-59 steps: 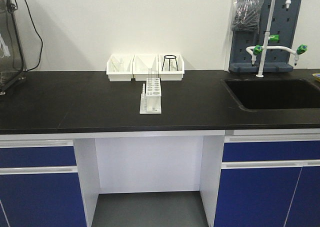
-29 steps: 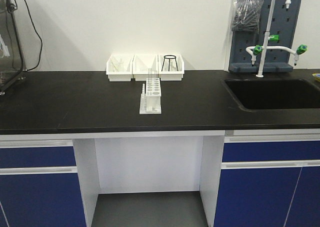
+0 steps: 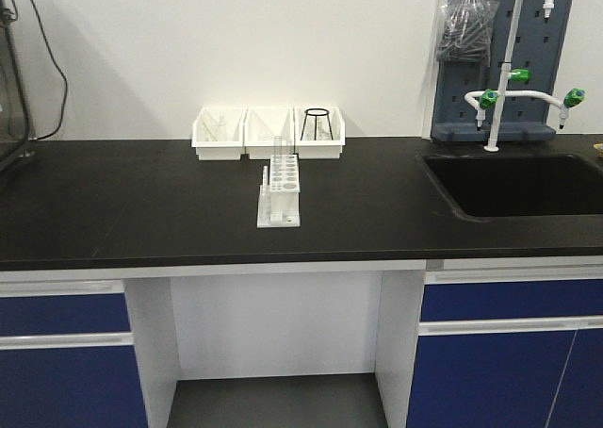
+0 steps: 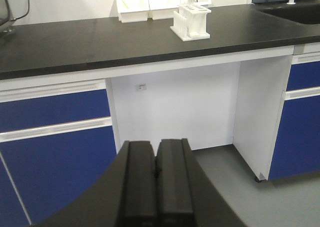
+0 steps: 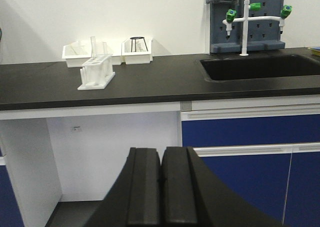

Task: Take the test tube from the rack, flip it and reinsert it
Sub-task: 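Drive the base forward toward the white test-tube rack on the bench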

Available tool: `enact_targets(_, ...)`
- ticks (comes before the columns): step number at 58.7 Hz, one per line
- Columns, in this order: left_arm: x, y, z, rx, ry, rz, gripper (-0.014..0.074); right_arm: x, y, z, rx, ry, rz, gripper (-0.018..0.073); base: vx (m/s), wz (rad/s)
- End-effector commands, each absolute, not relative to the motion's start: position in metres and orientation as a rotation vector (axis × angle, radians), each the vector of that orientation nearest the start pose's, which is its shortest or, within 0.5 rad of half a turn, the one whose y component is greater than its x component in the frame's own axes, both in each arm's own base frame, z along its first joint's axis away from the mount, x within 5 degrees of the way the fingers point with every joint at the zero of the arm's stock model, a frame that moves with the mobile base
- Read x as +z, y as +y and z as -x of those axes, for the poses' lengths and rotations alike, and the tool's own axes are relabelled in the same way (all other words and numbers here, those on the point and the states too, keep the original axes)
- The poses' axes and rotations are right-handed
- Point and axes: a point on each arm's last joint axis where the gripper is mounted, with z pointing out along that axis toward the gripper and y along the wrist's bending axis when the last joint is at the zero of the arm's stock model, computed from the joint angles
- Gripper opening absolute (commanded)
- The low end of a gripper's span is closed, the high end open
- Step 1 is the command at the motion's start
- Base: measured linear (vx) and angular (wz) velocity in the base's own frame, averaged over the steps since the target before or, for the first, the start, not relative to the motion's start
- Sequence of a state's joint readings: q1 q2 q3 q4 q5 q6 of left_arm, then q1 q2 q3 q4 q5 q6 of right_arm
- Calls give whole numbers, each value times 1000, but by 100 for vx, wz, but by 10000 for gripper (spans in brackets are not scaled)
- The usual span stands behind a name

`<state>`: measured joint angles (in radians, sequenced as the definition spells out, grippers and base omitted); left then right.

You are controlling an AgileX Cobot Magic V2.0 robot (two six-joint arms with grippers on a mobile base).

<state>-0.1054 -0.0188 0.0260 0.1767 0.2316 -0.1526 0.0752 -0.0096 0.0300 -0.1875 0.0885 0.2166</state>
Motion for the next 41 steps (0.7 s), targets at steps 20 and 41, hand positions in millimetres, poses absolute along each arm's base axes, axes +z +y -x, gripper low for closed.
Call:
enact_targets(20,194,-3,-55,-53,1627,-74,-6,202,4,-56,72,1505,36,-11,27,-3)
enact_targets(41,194,-3,-55,-53,1627,-74,-6,202,4,-56,72,1505,36,-11,36,5)
